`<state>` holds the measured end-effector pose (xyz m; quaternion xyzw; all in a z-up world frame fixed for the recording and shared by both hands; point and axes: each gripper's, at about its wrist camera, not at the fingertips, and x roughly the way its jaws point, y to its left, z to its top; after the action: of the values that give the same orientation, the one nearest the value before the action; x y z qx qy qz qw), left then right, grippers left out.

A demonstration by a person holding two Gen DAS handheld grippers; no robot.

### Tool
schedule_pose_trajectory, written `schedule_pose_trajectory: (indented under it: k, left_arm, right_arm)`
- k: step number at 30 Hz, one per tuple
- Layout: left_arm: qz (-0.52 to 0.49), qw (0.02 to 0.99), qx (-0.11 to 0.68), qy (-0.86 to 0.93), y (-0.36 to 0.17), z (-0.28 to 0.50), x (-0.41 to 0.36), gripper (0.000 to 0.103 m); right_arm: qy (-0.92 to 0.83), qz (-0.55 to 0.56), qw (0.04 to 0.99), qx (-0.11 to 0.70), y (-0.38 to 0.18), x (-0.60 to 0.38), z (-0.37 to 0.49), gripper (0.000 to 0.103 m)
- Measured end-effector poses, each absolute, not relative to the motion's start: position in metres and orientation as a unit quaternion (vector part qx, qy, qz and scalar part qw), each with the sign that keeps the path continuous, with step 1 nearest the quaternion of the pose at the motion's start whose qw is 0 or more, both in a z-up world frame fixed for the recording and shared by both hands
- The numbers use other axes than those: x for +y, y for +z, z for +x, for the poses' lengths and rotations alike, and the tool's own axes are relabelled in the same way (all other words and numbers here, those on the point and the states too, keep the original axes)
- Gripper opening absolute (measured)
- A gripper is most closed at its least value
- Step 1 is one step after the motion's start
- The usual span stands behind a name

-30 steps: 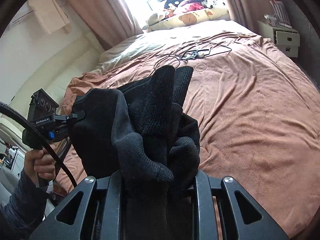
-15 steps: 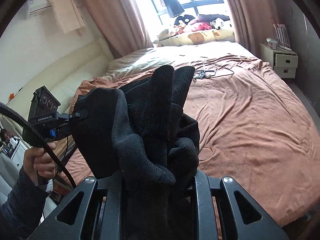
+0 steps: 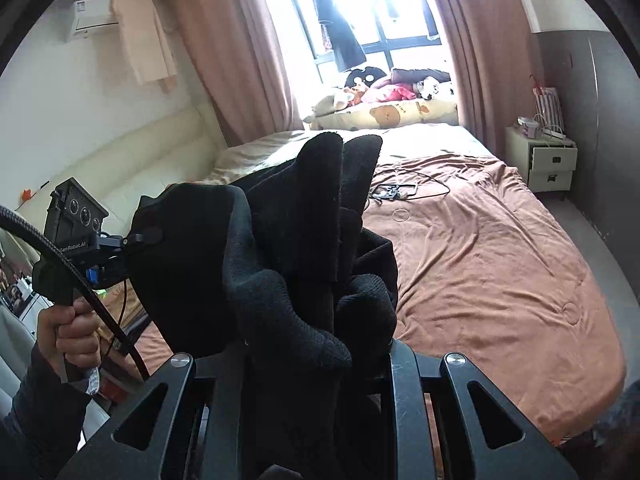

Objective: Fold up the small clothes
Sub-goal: 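Lift the sweatshirt bundle off the blanket with both grippers, then lower the bundle onto the bed edge and open both grippers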

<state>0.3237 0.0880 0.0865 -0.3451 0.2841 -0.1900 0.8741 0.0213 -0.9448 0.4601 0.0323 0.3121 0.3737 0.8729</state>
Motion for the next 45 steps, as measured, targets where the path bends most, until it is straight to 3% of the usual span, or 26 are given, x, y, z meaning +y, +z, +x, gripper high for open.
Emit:
schedule_pose_trajectory:
  k: [26,45]
  left_arm:
    - [-0.253,0.863,0.301,-0.316,0.146,0.393,-0.098,0.017]
    - [-0.256,0.809,0.338,-0.406,0.106,0.491,-0.258,0.014]
  right_arm:
    - [0.276,0.008,0.93,0.242,0.467,-1.057,0.0,0.016]
    - [0.186,-0.019,0.943,0.275,0.455,-1.053,0.007,0.016]
